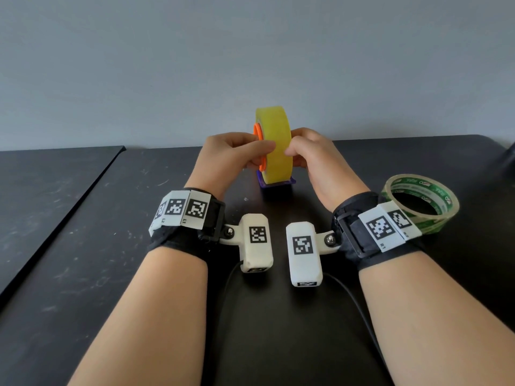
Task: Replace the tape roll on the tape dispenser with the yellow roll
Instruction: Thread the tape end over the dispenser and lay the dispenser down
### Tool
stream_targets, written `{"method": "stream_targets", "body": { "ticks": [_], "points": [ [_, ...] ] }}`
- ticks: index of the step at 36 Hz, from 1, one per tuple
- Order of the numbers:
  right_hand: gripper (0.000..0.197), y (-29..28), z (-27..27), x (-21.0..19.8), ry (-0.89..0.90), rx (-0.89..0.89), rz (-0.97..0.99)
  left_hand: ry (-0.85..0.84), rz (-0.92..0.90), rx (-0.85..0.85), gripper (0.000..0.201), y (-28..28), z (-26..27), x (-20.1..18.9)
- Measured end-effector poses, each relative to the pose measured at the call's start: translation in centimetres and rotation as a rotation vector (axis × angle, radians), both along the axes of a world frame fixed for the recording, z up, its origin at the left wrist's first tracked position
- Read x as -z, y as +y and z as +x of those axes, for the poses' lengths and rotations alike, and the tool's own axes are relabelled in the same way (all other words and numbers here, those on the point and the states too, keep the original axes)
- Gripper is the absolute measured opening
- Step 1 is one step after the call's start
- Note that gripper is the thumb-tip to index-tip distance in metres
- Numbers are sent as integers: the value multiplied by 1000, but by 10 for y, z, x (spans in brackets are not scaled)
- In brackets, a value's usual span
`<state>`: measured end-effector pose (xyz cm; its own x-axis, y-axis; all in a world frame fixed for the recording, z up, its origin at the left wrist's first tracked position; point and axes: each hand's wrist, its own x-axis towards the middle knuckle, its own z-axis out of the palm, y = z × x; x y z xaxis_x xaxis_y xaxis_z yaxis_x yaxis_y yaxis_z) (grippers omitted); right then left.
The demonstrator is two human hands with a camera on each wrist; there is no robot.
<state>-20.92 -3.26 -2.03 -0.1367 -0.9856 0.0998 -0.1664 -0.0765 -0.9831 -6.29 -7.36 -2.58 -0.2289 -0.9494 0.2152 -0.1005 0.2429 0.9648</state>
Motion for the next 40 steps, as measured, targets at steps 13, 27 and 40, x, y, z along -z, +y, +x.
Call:
{"method": "stream_targets", "body": {
  "ticks": [13, 27, 40],
  "points": [
    [29, 1, 3, -1, 34, -12, -3, 32, 14, -51, 14, -2, -3, 0],
    [12, 1, 2, -1, 5, -1, 16, 30, 7, -54, 17, 1, -5, -2],
    [12, -1, 2, 0, -91, -22, 20, 65, 3, -114, 44, 2, -5, -2]
  ]
}}
